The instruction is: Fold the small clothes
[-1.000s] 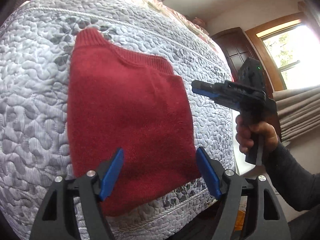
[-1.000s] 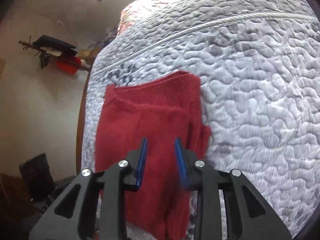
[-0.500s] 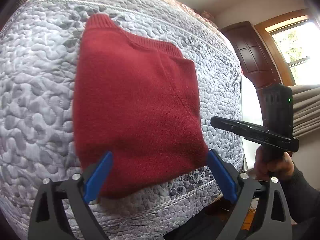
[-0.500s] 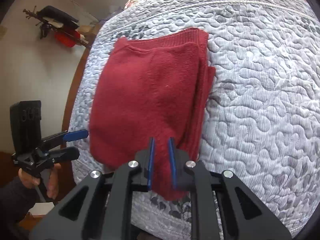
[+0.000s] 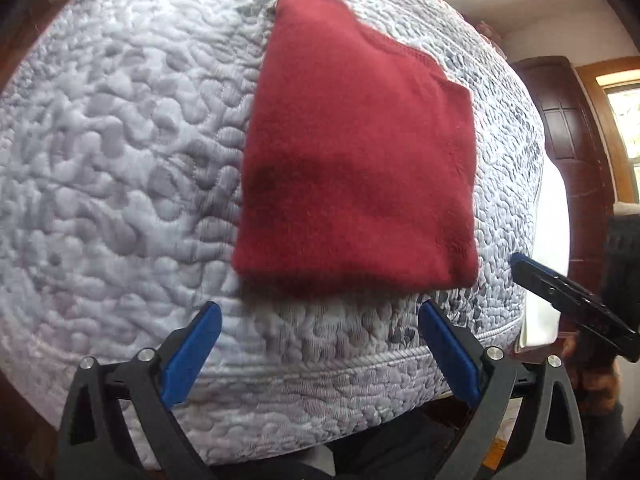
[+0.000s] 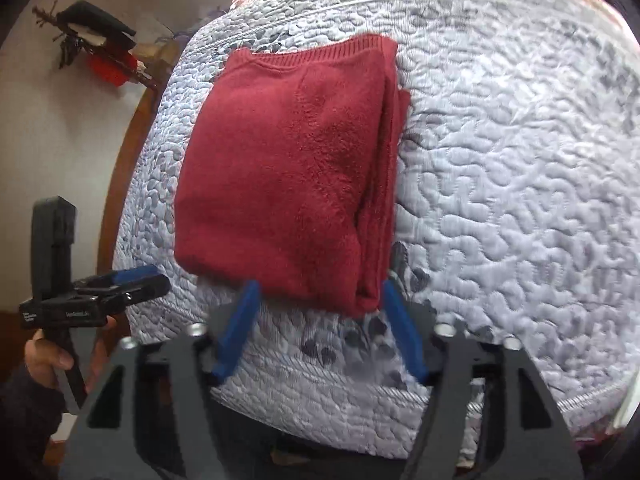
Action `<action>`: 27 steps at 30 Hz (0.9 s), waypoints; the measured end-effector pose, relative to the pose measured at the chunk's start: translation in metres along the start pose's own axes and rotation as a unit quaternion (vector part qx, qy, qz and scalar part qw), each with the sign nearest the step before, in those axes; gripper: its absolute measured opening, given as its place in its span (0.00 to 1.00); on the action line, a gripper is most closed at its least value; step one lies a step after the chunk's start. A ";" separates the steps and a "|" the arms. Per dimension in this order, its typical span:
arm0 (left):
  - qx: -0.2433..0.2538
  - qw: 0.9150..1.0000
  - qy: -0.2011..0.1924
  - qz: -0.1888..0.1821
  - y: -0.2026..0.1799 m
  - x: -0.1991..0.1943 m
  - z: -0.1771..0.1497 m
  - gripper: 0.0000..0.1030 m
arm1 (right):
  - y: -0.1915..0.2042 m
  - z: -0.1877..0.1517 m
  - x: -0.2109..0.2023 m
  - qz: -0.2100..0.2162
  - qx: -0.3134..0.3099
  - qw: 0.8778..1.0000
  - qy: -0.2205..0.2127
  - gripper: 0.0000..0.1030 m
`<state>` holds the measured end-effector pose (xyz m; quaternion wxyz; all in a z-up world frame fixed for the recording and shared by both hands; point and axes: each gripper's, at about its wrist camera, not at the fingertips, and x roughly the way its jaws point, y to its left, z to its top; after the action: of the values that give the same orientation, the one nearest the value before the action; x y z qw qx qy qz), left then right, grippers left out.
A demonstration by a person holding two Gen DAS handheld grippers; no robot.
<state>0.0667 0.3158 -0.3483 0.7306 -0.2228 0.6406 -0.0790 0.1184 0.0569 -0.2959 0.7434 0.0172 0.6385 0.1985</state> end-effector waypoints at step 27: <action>0.089 0.971 -0.213 0.063 -0.145 -0.294 -0.116 0.96 | 0.139 -0.097 -0.285 -0.139 -0.064 0.974 -0.164 0.97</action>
<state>-0.0705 0.2788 -0.0309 0.8708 -0.1274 0.4731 -0.0401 -0.0422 0.0724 -0.0064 0.8579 -0.0872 0.4898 0.1284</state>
